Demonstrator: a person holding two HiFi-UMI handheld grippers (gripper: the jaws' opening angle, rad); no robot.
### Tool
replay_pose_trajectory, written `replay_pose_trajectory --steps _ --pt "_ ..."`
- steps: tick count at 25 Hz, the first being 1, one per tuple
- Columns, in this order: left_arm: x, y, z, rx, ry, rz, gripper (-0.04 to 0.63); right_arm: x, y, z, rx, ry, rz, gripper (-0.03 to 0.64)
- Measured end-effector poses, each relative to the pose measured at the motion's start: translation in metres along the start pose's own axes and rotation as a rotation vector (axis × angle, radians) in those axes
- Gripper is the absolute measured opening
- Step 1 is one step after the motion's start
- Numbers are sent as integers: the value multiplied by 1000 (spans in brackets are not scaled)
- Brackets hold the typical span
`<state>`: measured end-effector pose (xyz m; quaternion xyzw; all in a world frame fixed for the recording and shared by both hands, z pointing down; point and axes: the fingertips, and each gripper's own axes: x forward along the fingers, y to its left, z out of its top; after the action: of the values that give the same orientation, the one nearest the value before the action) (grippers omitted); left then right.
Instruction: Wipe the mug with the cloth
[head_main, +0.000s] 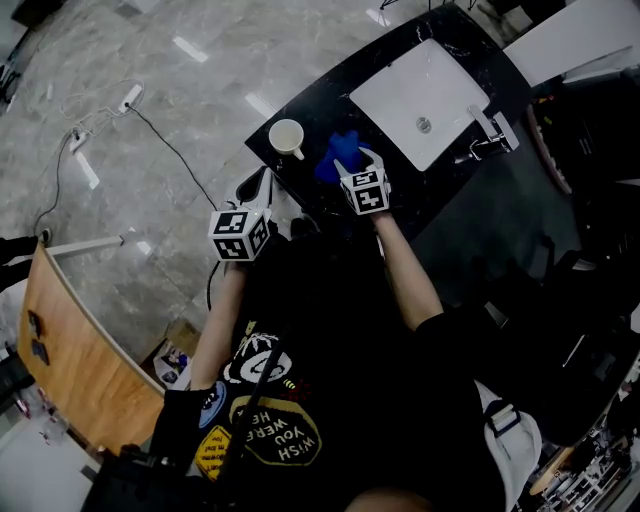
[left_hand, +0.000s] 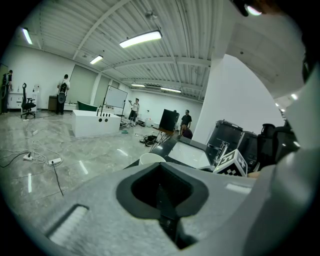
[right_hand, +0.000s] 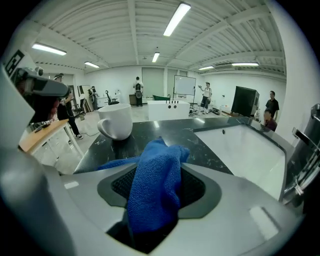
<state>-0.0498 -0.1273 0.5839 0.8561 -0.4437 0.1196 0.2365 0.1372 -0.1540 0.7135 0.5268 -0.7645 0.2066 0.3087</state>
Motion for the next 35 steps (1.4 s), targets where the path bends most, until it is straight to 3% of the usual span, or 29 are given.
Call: replay_pose_trajectory --steps 5,9,13,16,23,26,30,33,35 --pt "0 2 -1 -7 0 3 3 5 8 14 -38 36 93 172" --pt "10 9 1 9 11 16 3 1 9 74 -48 -90 98 163" --pt "28 17 4 35 35 35 3 8 20 117 -148 -135 88 164" --pt "39 18 2 40 57 36 3 14 41 113 -240 -104 130 164" --pt "63 19 -15 2 144 19 3 -4 87 55 -391 -14 252 167" --pt "64 17 -13 5 146 14 3 -11 76 61 -347 -54 243 166" --pt "66 17 -10 2 141 10 3 -10 39 101 -221 -132 141 166" --pt "67 18 -11 -2 141 14 3 -1 34 111 -236 -125 125 166" --pt "68 18 -13 -8 142 16 3 4 47 101 -307 -86 165 167"
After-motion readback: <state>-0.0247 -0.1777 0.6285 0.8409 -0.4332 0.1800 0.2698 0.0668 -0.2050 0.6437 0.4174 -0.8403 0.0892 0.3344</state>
